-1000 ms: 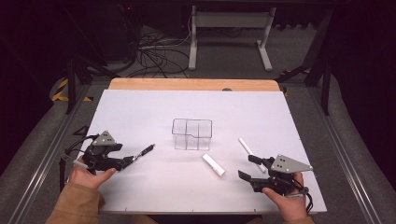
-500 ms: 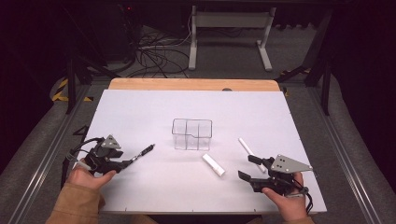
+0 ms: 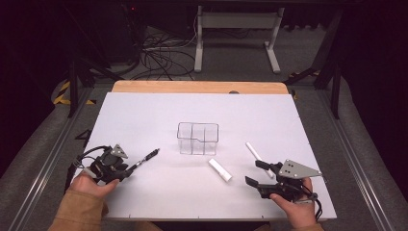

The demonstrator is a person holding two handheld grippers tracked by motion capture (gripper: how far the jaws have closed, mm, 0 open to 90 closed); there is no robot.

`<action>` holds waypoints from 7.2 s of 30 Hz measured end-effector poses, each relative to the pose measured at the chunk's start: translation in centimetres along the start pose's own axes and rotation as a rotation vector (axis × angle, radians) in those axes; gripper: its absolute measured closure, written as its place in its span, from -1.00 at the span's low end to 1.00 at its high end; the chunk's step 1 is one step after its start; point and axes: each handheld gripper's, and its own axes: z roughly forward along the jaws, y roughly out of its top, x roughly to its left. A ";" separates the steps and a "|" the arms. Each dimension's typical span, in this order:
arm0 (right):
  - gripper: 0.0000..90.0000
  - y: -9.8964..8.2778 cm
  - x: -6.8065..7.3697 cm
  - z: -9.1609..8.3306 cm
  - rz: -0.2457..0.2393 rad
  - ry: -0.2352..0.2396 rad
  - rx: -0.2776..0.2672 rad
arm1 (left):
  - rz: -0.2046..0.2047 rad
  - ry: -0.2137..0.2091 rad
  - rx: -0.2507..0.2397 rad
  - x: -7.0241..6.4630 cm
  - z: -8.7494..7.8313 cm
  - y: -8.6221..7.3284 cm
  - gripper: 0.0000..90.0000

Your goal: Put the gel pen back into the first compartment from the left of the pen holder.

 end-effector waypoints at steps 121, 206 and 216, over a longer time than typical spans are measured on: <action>0.66 10.9 7.7 12.8 -0.636 0.291 0.355 | 0.482 -0.248 -0.076 -11.0 -5.6 13.4 0.78; 0.76 15.8 2.9 20.7 -0.066 -0.019 -0.208 | 0.058 -0.136 -0.684 -3.6 -5.2 3.8 -0.72; 0.76 15.1 3.0 21.6 -0.082 -0.027 -0.195 | 0.041 -0.114 -0.716 -3.4 -5.4 3.3 -0.77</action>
